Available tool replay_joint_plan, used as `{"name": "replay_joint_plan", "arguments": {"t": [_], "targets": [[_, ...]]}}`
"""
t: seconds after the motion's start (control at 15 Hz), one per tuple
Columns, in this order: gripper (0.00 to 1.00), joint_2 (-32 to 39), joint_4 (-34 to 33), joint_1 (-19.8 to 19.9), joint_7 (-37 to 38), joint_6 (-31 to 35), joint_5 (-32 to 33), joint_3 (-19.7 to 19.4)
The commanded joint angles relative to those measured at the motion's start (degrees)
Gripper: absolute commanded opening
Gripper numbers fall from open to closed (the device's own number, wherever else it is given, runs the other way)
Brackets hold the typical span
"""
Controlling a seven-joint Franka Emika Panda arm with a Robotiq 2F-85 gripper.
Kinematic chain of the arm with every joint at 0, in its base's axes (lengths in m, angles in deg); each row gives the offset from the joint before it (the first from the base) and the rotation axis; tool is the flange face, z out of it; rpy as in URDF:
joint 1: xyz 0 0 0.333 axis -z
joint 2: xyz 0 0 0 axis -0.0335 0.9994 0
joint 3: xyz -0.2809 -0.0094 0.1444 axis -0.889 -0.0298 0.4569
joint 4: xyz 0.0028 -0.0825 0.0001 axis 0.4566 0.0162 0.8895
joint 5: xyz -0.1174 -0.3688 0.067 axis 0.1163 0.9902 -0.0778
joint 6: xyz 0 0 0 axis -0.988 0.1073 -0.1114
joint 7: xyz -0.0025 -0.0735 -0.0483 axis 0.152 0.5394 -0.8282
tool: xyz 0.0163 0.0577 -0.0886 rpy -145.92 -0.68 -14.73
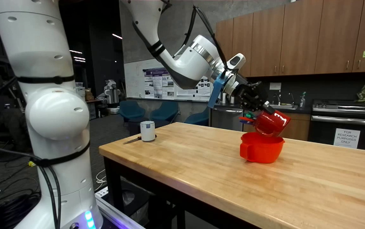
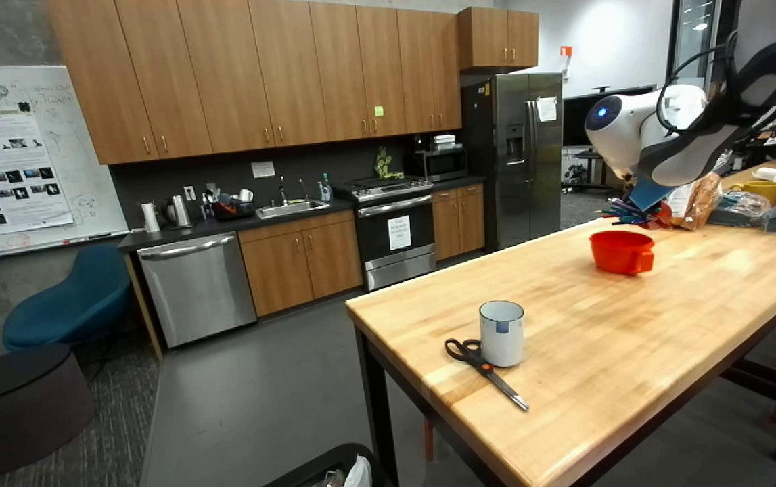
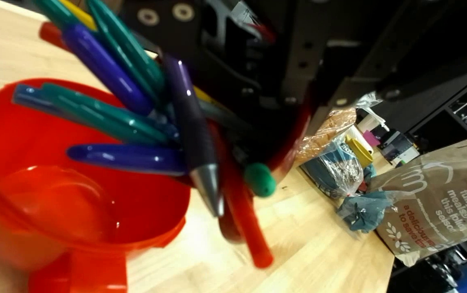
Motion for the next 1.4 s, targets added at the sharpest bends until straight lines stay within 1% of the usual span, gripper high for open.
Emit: {"name": "replay_joint_plan", "arguments": {"t": [0.0,0.53,1.07,1.33], "targets": [[0.02,-0.92,0.73,-1.34,4.99,-2.95,3.14,1.07],[0.02,1.73,-2.92,-2.8,9.23,-7.09,2.65,1.69],[0.02,8.65,-10.22,-2.72,12.87,-10.34,3.32,1.44],[0.02,10.84,-12.63,-2.2,12.88,-11.33,3.46,0.78]]}}
